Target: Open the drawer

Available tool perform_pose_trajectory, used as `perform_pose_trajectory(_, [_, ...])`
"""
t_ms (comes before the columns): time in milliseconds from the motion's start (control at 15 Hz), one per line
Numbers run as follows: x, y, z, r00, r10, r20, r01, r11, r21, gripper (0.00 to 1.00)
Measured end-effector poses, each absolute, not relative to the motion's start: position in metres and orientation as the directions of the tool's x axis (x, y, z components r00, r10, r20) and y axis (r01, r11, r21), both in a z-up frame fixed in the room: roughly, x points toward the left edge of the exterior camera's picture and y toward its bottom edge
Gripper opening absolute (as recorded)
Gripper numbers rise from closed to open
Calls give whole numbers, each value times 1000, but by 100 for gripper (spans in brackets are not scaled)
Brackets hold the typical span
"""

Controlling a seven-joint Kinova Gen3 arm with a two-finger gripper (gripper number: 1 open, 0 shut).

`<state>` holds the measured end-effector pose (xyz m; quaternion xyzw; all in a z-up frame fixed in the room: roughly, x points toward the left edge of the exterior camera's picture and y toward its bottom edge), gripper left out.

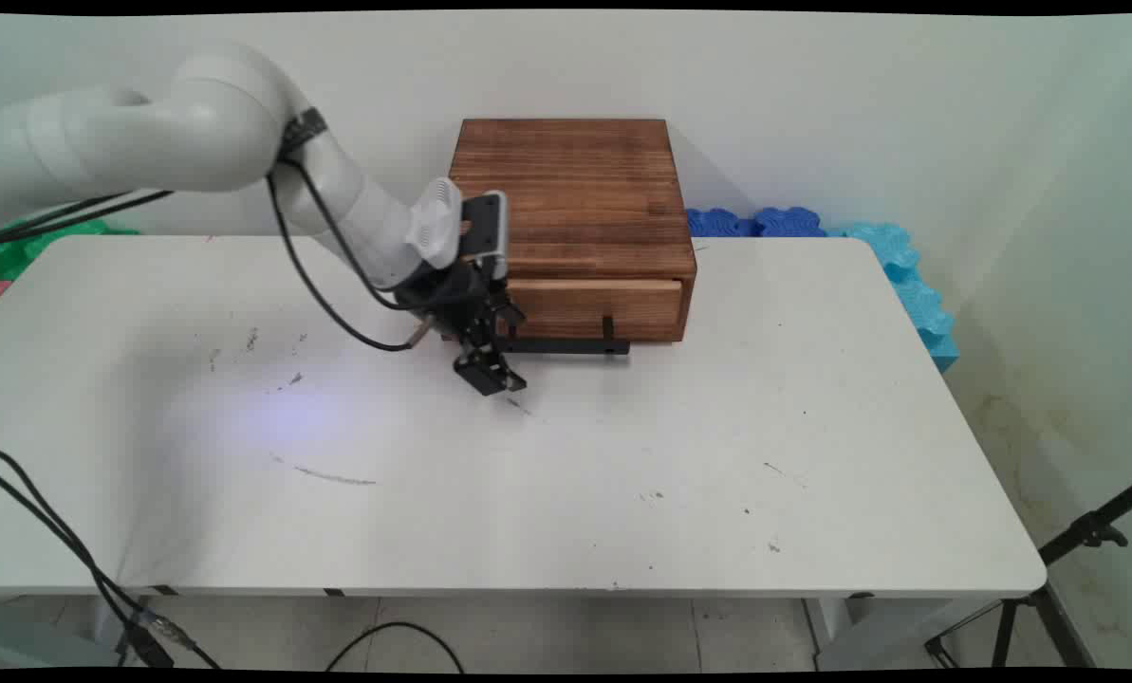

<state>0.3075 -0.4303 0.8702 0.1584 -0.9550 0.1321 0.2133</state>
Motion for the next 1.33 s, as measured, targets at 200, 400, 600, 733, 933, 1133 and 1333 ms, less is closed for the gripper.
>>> perform_pose_trajectory(200, [295, -442, 859, -868, -236, 437, -352, 913, -205, 100])
perform_pose_trajectory(400, [287, -451, 848, -875, -228, 426, -344, 913, -218, 100])
perform_pose_trajectory(600, [278, -459, 836, -884, -218, 413, -333, 915, -230, 100])
perform_pose_trajectory(733, [274, -463, 829, -889, -211, 406, -325, 916, -236, 100])
perform_pose_trajectory(933, [269, -467, 821, -896, -202, 396, -315, 917, -245, 100])
perform_pose_trajectory(1133, [264, -469, 816, -901, -194, 388, -306, 918, -251, 100])
perform_pose_trajectory(1333, [261, -470, 812, -905, -188, 382, -300, 919, -257, 100])
